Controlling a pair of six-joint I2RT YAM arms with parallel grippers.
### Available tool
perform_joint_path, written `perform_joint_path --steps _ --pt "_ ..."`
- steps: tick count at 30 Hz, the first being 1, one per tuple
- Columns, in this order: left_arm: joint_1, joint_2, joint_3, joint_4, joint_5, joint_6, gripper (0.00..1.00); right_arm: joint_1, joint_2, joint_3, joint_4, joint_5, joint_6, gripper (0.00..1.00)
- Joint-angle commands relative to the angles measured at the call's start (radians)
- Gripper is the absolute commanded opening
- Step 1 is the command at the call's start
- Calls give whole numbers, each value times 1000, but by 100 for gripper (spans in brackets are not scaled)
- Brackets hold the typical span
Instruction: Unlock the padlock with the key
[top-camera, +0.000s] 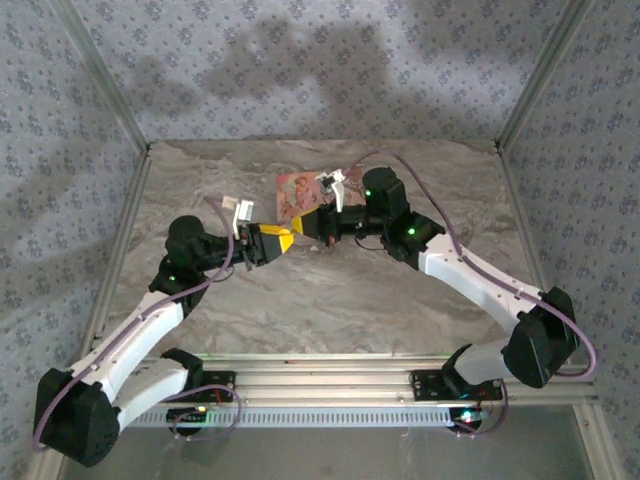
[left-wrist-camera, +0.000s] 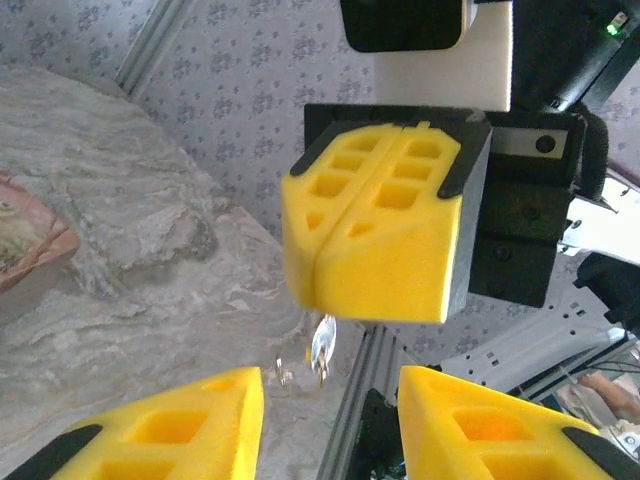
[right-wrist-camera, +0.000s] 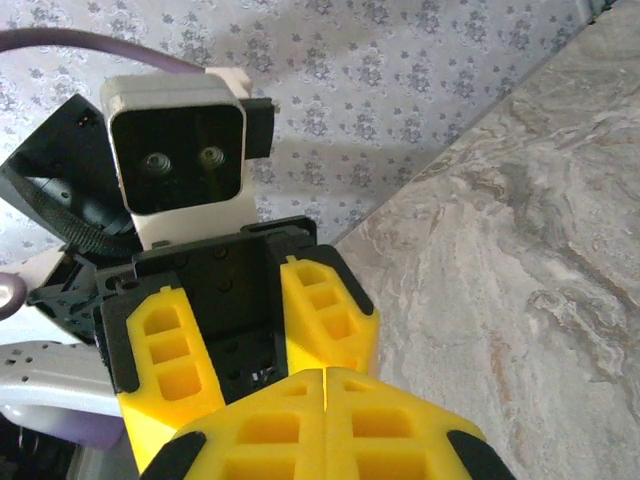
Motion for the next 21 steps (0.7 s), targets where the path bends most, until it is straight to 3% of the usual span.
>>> perform_joint_path --steps 1,21 --pt "-7 20 -2 127 37 -46 40 12 -9 34 -3 -36 -28 0" --pt "-14 52 -5 110 16 -28 31 16 -18 32 23 -1 -18 0"
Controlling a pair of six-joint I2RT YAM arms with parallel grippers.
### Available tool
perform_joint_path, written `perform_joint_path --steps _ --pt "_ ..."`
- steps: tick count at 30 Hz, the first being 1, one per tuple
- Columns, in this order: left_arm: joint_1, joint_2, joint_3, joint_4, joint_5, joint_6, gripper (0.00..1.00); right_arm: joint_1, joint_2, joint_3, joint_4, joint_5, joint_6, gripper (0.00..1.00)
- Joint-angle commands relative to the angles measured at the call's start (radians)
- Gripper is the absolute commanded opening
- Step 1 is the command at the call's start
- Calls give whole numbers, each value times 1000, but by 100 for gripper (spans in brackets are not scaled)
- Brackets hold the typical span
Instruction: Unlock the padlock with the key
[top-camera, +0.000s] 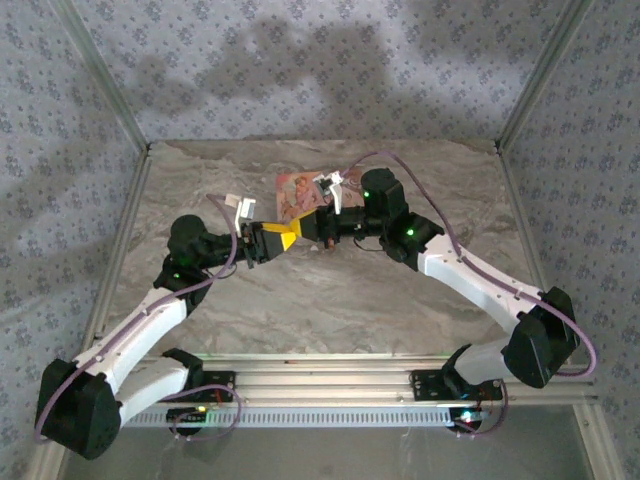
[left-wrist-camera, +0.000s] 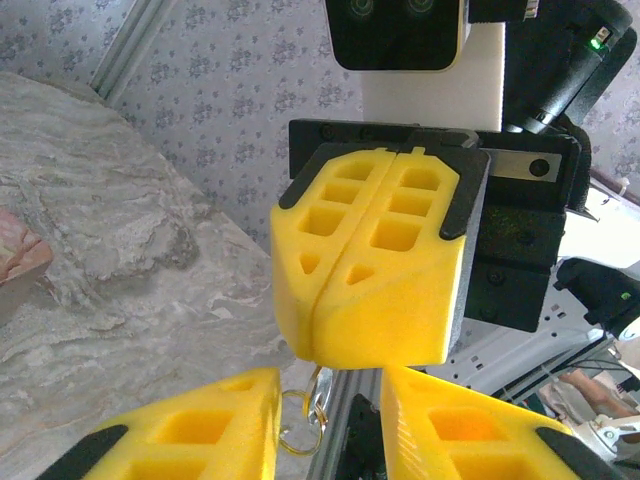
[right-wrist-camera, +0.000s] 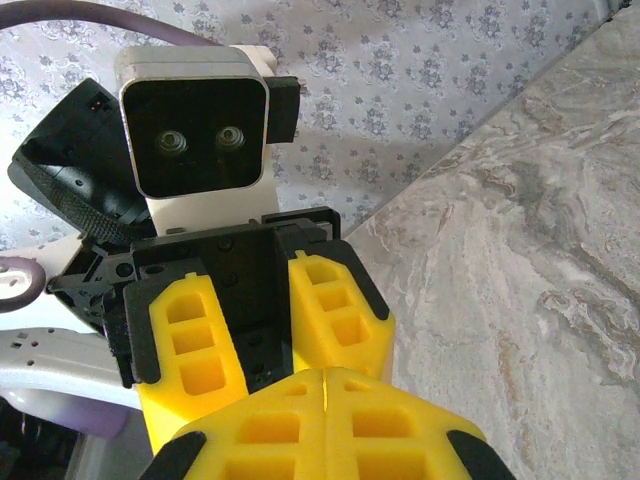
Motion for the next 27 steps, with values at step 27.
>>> perform_joint_path --steps 27 --pt "-1 14 -11 16 -19 20 21 -1 -43 -5 39 24 -2 0"
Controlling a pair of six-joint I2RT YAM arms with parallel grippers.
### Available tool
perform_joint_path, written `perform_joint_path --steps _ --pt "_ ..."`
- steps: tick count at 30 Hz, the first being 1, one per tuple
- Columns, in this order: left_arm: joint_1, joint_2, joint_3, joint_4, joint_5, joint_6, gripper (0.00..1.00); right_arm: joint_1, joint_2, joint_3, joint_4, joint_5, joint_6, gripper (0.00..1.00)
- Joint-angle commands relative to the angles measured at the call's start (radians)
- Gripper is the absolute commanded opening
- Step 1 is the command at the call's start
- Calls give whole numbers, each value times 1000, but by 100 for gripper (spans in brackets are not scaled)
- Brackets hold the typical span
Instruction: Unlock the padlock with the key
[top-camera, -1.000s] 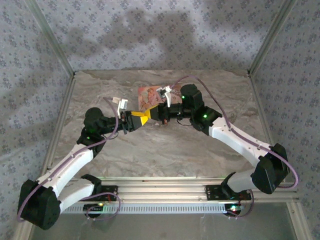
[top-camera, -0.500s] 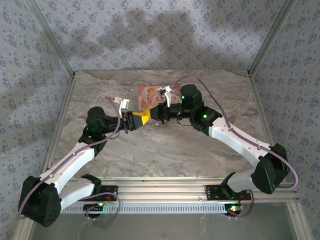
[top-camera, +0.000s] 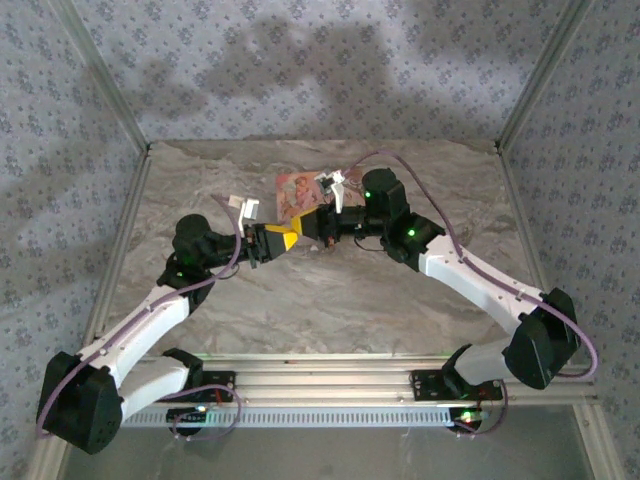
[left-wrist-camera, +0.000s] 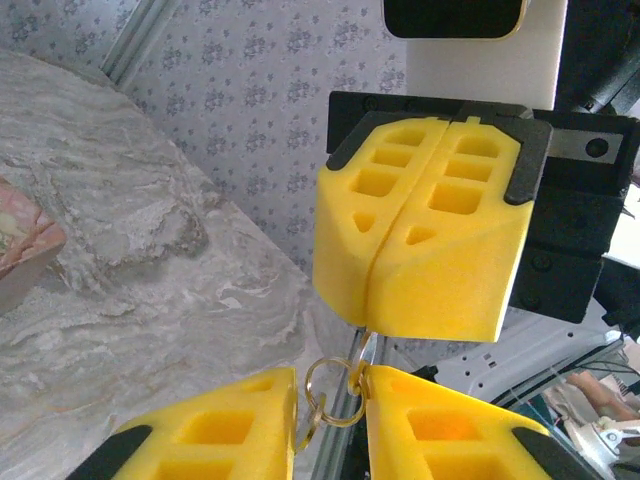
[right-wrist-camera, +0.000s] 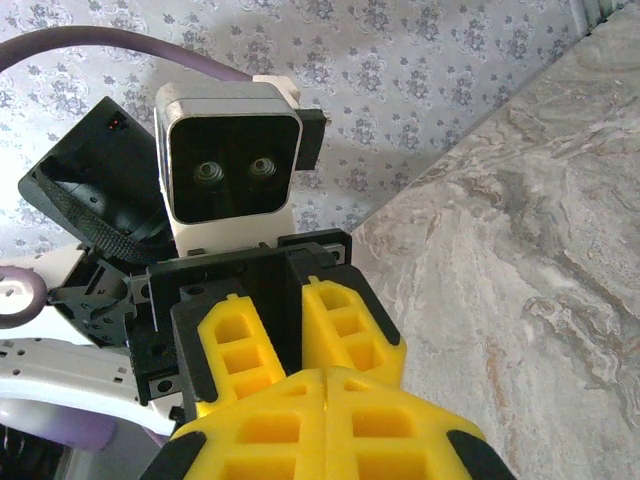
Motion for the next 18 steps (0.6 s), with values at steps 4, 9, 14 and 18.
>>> perform_joint_path --steps 4,9,14,18 --pt "2 -21 -2 19 -10 9 5 -1 -34 -5 36 -10 -1 0" --pt "5 -30 -9 22 -12 6 0 -1 -35 -10 38 -10 2 0" --pt "8 -52 -24 -7 -36 28 0 0 -34 -9 39 -16 5 0" --pt "8 -63 -26 -20 -42 35 5 6 -30 -9 36 -30 5 0"
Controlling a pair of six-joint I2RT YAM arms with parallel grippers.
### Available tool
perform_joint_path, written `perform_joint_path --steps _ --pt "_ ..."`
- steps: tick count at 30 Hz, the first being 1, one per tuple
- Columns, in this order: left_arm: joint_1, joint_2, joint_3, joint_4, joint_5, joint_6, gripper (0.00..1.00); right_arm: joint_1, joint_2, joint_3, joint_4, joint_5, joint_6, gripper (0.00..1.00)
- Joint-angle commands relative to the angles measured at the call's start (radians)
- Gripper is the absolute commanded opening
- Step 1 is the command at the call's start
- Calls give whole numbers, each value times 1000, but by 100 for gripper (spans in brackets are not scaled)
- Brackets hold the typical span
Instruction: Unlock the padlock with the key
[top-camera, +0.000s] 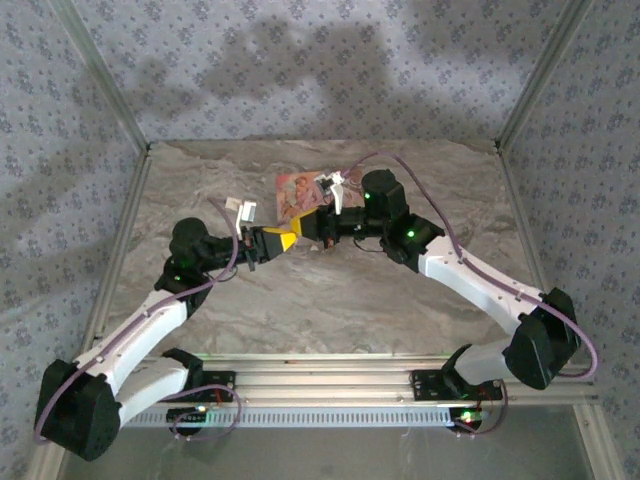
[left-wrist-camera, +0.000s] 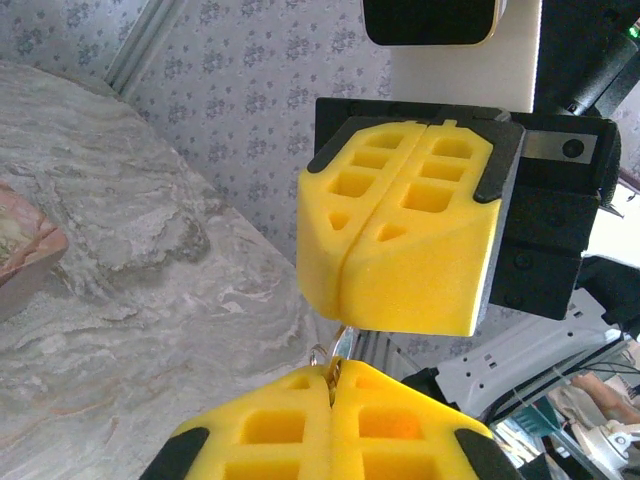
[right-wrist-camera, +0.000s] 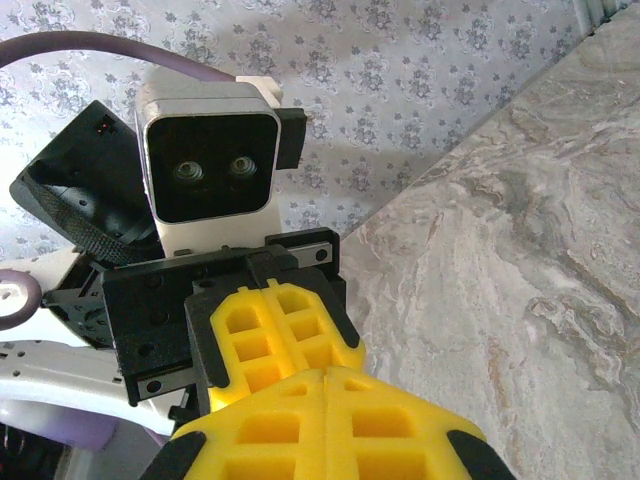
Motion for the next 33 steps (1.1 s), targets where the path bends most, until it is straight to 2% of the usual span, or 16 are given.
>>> perform_joint_path --steps 1,4,10,14,29,30,33 --pt "8 -22 -9 -13 -27 26 13 5 -26 -1 24 -32 5 0" --pt "9 -23 -4 -12 -24 24 17 10 -23 2 27 -36 5 0" --pt "9 -21 4 -10 -13 25 12 17 -12 10 26 -41 3 0" --pt "9 -24 4 -6 -9 23 17 19 -2 19 24 -46 3 0" --pt "10 -24 9 -8 -8 27 22 25 12 29 11 -56 0 0" --pt "10 -24 9 -9 -7 27 20 26 12 30 11 -57 0 0" --pt "11 -22 10 -6 -5 28 5 25 12 29 12 -54 0 0"
